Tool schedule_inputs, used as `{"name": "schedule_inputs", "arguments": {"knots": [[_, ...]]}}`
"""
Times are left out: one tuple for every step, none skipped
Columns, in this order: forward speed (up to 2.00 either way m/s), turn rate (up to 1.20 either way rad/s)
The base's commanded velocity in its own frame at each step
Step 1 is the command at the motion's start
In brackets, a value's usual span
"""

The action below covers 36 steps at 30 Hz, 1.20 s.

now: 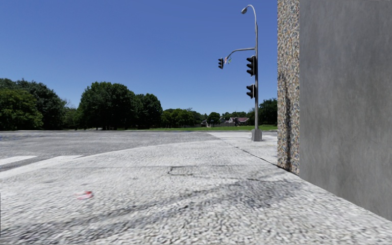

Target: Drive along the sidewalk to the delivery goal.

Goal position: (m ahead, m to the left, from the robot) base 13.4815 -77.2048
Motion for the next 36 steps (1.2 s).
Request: {"name": "schedule_inputs", "arguments": {"knots": [[2.0, 0.0], [2.0, 0.0], [2.0, 0.0], [2.0, 0.0], [2.0, 0.0], [2.0, 0.0], [2.0, 0.0], [2.0, 0.0], [2.0, 0.0], [2.0, 0.0], [2.0, 0.0], [2.0, 0.0], [2.0, 0.0], [2.0, 0.0], [2.0, 0.0], [2.0, 0.0], [2.0, 0.0], [2.0, 0.0], [2.0, 0.0], [2.0, 0.0], [2.0, 0.0], [2.0, 0.0], [2.0, 0.0], [2.0, 0.0], [2.0, -0.13], [2.0, -0.34], [2.0, -0.34], [2.0, -0.72], [2.0, -0.79], [2.0, -0.79], [2.0, -0.81], [2.0, -0.84], [2.0, -0.84], [2.0, -0.88], [2.0, -0.9], [2.0, -0.9]]}}
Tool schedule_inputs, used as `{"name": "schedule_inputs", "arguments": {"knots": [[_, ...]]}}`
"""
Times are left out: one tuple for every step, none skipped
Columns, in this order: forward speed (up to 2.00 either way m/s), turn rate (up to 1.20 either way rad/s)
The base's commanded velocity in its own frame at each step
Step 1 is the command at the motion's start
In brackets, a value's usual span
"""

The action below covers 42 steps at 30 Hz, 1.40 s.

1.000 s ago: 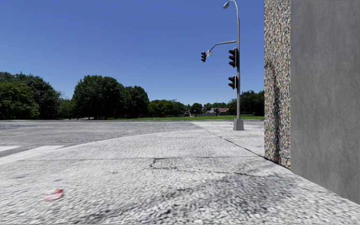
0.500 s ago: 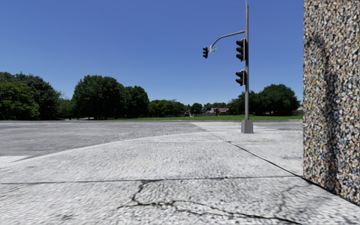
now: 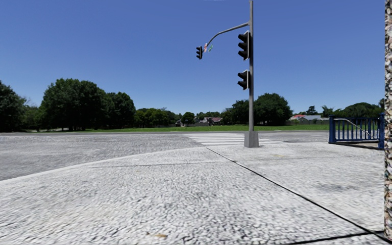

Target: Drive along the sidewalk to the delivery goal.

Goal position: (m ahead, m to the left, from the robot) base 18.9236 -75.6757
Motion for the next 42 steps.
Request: {"name": "schedule_inputs", "arguments": {"knots": [[2.0, -0.9], [2.0, -0.9], [2.0, -0.9], [2.0, -0.9], [2.0, -0.9], [2.0, -0.9], [2.0, -0.9], [2.0, -0.9], [2.0, -0.9], [2.0, -0.9], [2.0, -0.88], [2.0, -0.85], [2.0, -0.85], [2.0, -0.85], [2.0, -0.85], [2.0, -0.84], [2.0, -0.84], [2.0, -0.84], [2.0, -0.84], [2.0, -0.84], [2.0, -0.84], [2.0, -0.84], [2.0, -0.83], [2.0, -0.8], [2.0, -0.8], [2.0, -0.78], [2.0, -0.78], [2.0, -0.78], [2.0, -0.78], [2.0, -0.78], [2.0, -0.78], [2.0, -0.78], [2.0, -0.78], [2.0, -0.78], [2.0, -0.78], [2.0, -0.78], [2.0, -0.78], [2.0, -0.78], [2.0, -0.78], [2.0, -0.78], [2.0, -0.78], [2.0, -0.78]]}}
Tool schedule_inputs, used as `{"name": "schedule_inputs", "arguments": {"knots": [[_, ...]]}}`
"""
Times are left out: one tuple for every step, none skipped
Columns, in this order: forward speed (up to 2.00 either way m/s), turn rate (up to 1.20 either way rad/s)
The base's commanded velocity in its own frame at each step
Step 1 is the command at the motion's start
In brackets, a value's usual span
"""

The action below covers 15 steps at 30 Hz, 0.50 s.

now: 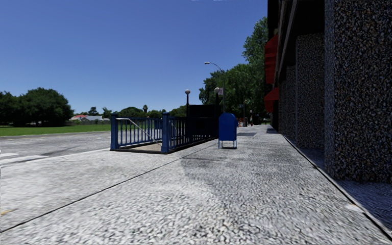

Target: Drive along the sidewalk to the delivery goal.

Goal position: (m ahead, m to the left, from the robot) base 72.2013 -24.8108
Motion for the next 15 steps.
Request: {"name": "schedule_inputs", "arguments": {"knots": [[2.0, -0.78], [2.0, -0.78], [2.0, -0.78], [2.0, -0.78], [2.0, -0.78], [2.0, -0.78], [2.0, -0.78], [2.0, -0.78], [2.0, -0.78], [2.0, -0.78], [2.0, -0.78], [2.0, -0.78], [2.0, -0.78], [2.0, -0.73], [2.0, -0.7]]}}
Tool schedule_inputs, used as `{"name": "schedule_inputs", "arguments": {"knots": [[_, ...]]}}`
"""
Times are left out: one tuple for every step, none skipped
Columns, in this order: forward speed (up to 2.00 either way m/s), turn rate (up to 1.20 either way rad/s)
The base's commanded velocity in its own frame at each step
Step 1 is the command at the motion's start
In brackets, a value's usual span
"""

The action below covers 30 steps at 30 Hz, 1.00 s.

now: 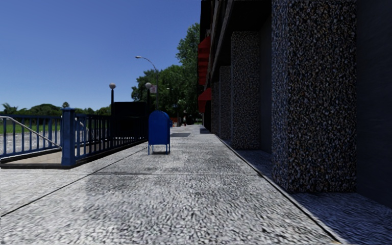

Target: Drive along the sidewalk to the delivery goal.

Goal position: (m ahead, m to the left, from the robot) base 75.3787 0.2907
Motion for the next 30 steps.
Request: {"name": "schedule_inputs", "arguments": {"knots": [[2.0, -0.7], [2.0, -0.54], [2.0, 0.0], [2.0, 0.0], [2.0, 0.0], [2.0, 0.0], [2.0, 0.0], [2.0, 0.0], [2.0, 0.0], [2.0, 0.0], [2.0, 0.0], [2.0, 0.0], [2.0, 0.0], [2.0, 0.0], [2.0, 0.0], [2.0, 0.0], [2.0, 0.0], [2.0, 0.02], [2.0, 0.02], [2.0, 0.1], [2.0, 0.14], [2.0, 0.17], [2.0, 0.17], [2.0, 0.25], [2.0, 0.34], [2.0, 0.34], [2.0, 0.35], [2.0, 0.36], [2.0, 0.3], [2.0, 0.3]]}}
